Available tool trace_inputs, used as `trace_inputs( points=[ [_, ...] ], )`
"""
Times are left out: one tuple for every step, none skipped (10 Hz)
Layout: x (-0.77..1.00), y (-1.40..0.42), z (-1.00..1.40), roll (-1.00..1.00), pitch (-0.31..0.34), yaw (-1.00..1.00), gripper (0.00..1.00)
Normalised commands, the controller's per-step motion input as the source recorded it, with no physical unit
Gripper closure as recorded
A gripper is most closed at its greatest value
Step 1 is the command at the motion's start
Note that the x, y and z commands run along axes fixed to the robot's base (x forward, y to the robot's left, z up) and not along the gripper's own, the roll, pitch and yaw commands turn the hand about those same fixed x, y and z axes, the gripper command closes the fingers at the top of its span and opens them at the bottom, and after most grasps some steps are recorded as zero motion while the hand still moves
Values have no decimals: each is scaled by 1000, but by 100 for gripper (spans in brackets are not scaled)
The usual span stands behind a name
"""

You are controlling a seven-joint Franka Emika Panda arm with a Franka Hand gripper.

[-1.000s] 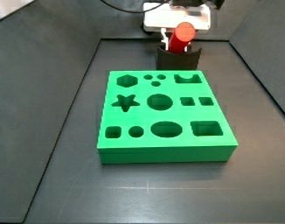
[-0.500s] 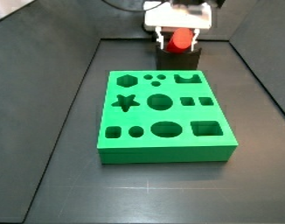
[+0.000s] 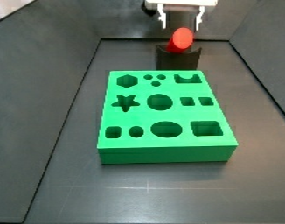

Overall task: Pick up the round object. Move up. Place the round object on the fixture. Regrasp the round object. Move to above the board. Insert the round object.
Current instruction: Regrasp the round object.

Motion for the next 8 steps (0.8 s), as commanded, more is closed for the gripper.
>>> trace_inputs(
  points=[
    [-30, -1, 527, 63, 78, -22, 0],
    [-27, 0, 285, 60, 70, -33, 0],
    [2, -1000, 881, 1000, 55, -9, 0],
    [6, -1000, 844, 1000, 54, -10, 0],
    [-24, -1000, 812, 1000, 42, -10, 0],
    [-42, -1000, 782, 1000, 36, -10, 0],
    [-61, -1000, 701, 1000, 27, -11, 0],
    [-63, -1000, 617, 1000, 24, -11, 0]
  ],
)
